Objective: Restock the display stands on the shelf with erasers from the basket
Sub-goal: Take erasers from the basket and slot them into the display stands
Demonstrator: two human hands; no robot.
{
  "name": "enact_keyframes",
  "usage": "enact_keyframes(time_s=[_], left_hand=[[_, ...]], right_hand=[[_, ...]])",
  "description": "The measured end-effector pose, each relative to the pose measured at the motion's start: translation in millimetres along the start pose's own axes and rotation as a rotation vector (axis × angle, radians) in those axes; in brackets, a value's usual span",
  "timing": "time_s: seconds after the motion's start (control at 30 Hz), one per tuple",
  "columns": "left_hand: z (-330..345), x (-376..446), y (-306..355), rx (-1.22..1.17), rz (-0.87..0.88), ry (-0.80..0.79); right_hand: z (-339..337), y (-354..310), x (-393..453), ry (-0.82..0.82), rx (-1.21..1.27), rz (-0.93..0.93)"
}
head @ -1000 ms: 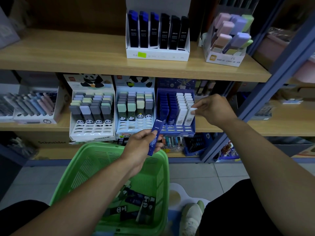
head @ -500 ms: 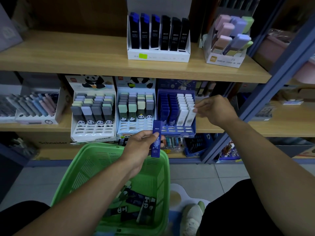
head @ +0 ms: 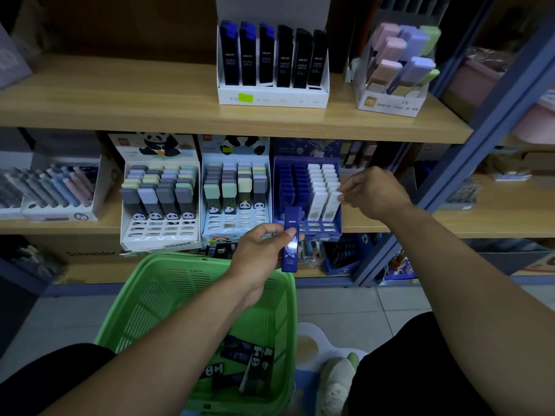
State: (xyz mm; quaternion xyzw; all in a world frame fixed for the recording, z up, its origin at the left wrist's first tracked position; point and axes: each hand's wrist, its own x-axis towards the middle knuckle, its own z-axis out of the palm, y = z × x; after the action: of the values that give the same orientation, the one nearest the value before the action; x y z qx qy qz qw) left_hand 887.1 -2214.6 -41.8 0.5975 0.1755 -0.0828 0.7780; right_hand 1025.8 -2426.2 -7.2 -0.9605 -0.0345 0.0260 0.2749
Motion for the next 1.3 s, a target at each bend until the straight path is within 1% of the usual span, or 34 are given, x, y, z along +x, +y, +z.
enact_keyframes(time_s=[0.1,0.17,0.2,0.23,0.27,0.3,0.37,0.4,0.47,0.6,0.7,0.77,0.83,0.97,1.03,1.3], left_hand=[[5,2,-1,0.017,-0.001,0.023],[7,3,-2,0.015,-0.002,0.032],[8,4,-1,0.011,-0.001,0.034],[10,5,-1,0.003,0.000,0.032],[11,6,-1,-0.010,0.002,0.028],[13,7,-2,-0.025,0.006,0.024],[17,10,-2,-0.044,0.019,0.022],[19,12,-2,-0.041,0.030,0.026],[20,16,-5,-0.019,0.048,0.041],[20,21,-10,0.025,0.084,0.073],[16,25,-9,0.143,0.211,0.154],[12,26,-6,0.199,0.315,0.185],[7,28,-2,0.257,0.370,0.181],[1,32,2,0.378,0.390,0.087],[0,33,3,0.417,0.400,0.051],[-8,39,-5,0.473,0.403,0.088]], right_hand=[[1,3,-3,0.011,-0.050,-0.004],[-3,0,-10,0.088,-0.069,-0.056],[-5,-3,-14,0.111,0.004,-0.095],[-5,-7,-19,0.092,0.136,-0.124],[-5,-13,-26,0.014,0.279,-0.136],[-3,-18,-33,-0.099,0.393,-0.128],[5,-25,-44,-0.286,0.470,-0.108],[9,-27,-47,-0.330,0.477,-0.107],[17,-30,-49,-0.350,0.492,-0.118],[24,-35,-51,-0.328,0.502,-0.158],[29,-36,-49,-0.269,0.541,-0.181],[31,-40,-47,-0.204,0.483,-0.222],[33,-46,-46,-0.136,0.391,-0.273],[37,-53,-43,-0.005,0.283,-0.345],[37,-53,-42,0.030,0.270,-0.359],[52,-52,-41,-0.010,0.246,-0.386]])
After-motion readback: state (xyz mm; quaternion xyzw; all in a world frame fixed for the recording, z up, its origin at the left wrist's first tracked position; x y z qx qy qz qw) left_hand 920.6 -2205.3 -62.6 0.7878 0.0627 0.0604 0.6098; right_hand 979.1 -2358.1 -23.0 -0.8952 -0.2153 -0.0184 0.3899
